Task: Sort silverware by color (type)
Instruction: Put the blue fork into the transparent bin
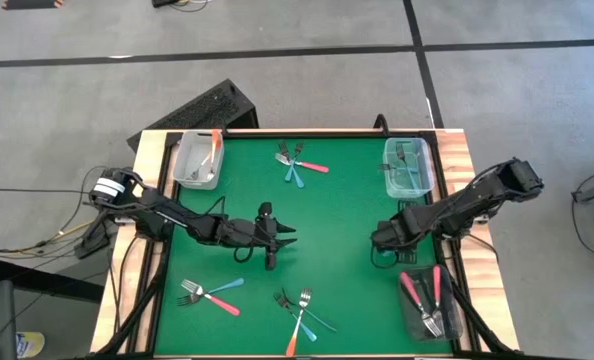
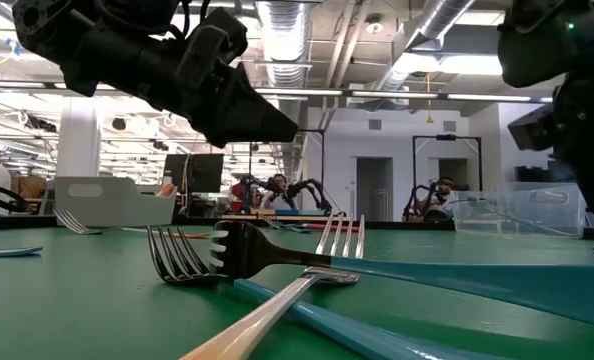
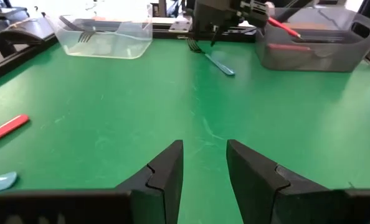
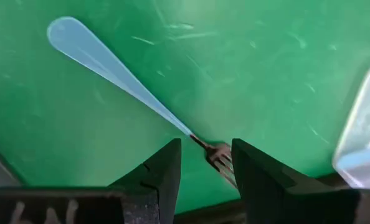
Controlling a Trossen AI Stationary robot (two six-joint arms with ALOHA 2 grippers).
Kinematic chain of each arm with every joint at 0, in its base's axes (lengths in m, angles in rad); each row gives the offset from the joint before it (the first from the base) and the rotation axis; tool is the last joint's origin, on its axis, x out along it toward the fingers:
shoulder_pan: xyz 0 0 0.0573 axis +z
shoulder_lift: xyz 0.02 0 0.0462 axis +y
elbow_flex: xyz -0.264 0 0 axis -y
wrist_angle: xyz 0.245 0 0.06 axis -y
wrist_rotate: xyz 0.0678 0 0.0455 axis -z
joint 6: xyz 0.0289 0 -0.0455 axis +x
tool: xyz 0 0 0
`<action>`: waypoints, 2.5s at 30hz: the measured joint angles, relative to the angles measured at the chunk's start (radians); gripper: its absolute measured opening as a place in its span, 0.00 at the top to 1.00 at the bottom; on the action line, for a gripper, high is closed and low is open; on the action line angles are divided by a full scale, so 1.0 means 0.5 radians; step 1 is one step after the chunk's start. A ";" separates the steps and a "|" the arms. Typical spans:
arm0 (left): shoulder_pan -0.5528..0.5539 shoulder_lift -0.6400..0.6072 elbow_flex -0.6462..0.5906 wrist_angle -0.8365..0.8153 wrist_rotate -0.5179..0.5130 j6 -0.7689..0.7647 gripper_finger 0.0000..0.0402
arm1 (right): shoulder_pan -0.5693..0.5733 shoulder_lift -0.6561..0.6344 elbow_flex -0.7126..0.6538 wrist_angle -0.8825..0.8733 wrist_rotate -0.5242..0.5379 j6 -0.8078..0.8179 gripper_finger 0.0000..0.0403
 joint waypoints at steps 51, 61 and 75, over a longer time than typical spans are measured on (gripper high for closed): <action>0.021 0.000 0.000 -0.138 -0.126 0.036 0.73 | -0.132 -0.008 -0.224 0.457 -0.097 2.454 0.59; 0.020 0.000 0.000 -0.177 -0.126 0.034 0.73 | 0.013 -0.003 -0.230 0.569 0.116 3.028 0.59; 0.020 0.000 0.000 -0.203 -0.146 0.083 0.73 | 0.088 -0.002 -0.232 0.563 0.486 3.544 0.59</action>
